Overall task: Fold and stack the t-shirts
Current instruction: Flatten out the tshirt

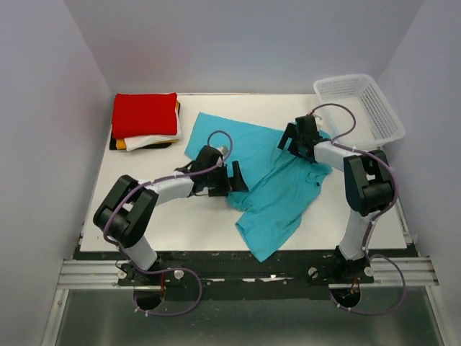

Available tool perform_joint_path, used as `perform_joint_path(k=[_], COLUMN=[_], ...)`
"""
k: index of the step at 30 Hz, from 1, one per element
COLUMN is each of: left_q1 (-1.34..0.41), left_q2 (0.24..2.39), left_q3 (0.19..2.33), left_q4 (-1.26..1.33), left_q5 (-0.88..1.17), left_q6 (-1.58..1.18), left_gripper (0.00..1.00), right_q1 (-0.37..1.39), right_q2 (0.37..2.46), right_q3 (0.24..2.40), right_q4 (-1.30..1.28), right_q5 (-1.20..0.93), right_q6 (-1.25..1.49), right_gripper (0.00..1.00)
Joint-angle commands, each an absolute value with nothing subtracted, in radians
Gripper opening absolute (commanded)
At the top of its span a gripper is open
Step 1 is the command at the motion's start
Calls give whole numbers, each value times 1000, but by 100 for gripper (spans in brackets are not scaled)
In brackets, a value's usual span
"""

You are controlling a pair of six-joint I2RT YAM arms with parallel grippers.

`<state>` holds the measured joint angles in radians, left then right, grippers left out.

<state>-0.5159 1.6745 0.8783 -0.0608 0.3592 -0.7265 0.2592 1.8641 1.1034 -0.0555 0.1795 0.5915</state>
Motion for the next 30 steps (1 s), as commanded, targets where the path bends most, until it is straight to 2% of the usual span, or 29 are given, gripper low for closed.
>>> perform_joint_path(k=[1, 4, 8, 10, 15, 18, 23, 27, 30], left_q1=[-722, -797, -802, -791, -690, -527, -299, -248, -256], left_q2=[1627, 1566, 1507, 1469, 1307, 1259, 1366, 1476, 1569], left_q3=[702, 715, 828, 876, 845, 816, 872, 944, 990], left_q4=[-18, 4, -251, -349, -351, -299, -235, -215, -225], left_q5=[443, 424, 212, 134, 110, 159, 314, 396, 394], left_q6=[-940, -974, -900, -864, -816, -799, -790, -769, -760], left_gripper=[98, 99, 99, 99, 98, 99, 98, 99, 99], right_q1=[241, 242, 242, 242, 245, 291, 509, 637, 656], right_q2=[2061, 2144, 2174, 2127, 1920, 1785, 1677, 1655, 1638], right_q3=[1280, 1418, 1576, 1580, 1437, 1290, 1148, 1087, 1037], right_q4=[-180, -187, -268, -281, -255, -184, -102, -59, -62], right_q5=[171, 146, 146, 161, 99, -6, -34, 31, 46], right_q6=[464, 416, 388, 366, 331, 338, 347, 399, 458], right_gripper=[100, 100, 100, 100, 100, 100, 100, 100, 100])
